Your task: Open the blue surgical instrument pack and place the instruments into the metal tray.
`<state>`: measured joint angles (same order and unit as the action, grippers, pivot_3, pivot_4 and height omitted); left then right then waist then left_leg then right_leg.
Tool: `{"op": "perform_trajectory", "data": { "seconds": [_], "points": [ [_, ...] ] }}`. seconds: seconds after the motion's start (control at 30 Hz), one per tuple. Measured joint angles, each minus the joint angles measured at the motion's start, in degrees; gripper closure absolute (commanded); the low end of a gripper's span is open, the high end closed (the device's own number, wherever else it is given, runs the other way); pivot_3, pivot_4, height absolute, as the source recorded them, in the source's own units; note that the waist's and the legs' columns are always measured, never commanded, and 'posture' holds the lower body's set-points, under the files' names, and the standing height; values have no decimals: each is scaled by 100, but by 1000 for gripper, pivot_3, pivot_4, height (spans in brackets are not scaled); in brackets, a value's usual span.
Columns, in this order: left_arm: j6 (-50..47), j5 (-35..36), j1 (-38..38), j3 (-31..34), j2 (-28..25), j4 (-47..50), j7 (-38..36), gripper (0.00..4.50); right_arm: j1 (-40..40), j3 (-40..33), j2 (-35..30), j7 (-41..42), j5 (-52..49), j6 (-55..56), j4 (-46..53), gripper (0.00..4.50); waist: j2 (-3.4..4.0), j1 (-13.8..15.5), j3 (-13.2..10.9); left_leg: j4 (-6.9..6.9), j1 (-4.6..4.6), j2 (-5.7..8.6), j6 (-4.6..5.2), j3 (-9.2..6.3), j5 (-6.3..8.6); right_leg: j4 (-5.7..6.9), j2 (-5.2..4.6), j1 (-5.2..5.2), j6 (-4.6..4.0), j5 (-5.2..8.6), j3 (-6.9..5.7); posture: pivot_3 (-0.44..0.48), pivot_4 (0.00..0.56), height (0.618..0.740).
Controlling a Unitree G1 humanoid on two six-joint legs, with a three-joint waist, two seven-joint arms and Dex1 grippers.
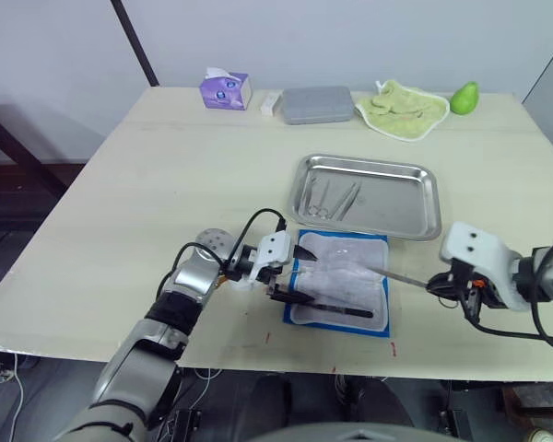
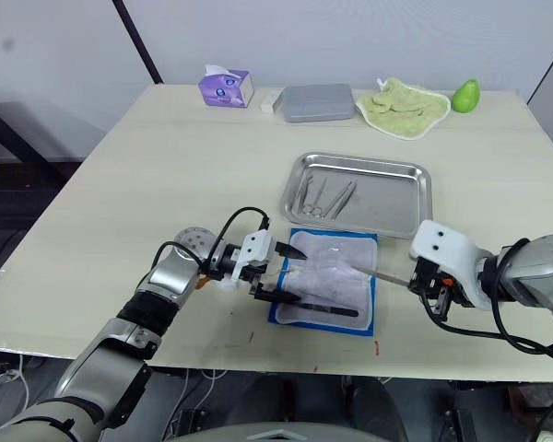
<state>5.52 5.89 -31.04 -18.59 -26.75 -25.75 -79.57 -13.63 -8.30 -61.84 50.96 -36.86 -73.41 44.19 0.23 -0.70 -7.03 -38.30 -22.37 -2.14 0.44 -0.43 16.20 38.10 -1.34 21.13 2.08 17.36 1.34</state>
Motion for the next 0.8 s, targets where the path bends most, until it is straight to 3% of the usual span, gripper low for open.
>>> {"op": "perform_trajectory", "data": {
  "seconds": [0.13,0.33,0.4,0.53,0.8],
  "points": [
    [-15,12,87,57,-11,75,67,0,-405,-578,1453,-896,-313,-402,-28,4463,2,-10,-1,2,4,-2,0,3,0,2,15,1,-1,-1,12,0,150,740],
    [-20,42,207,105,1,197,175,0,-1343,-524,3131,-2652,124,-1213,-99,4463,13,-4,4,6,5,-6,0,2,0,5,23,4,-5,-1,17,0,150,740],
    [-20,49,225,107,0,223,182,0,-1498,-384,3415,-3054,317,-1362,-113,4463,15,-1,5,7,0,-5,0,1,0,5,23,8,-5,-1,19,0,150,740],
    [-20,75,341,214,-18,272,270,0,-2214,-340,5209,-4427,1129,-1860,-528,4463,26,-22,11,4,-4,-4,-1,15,-1,46,26,38,-7,0,40,0,150,740],
    [-22,100,537,269,-26,466,480,0,-2628,-66,6339,-5706,2302,-1327,-1931,4463,29,-38,12,3,6,-1,-1,39,-2,65,26,46,-7,1,66,0,150,740]
  ]
}}
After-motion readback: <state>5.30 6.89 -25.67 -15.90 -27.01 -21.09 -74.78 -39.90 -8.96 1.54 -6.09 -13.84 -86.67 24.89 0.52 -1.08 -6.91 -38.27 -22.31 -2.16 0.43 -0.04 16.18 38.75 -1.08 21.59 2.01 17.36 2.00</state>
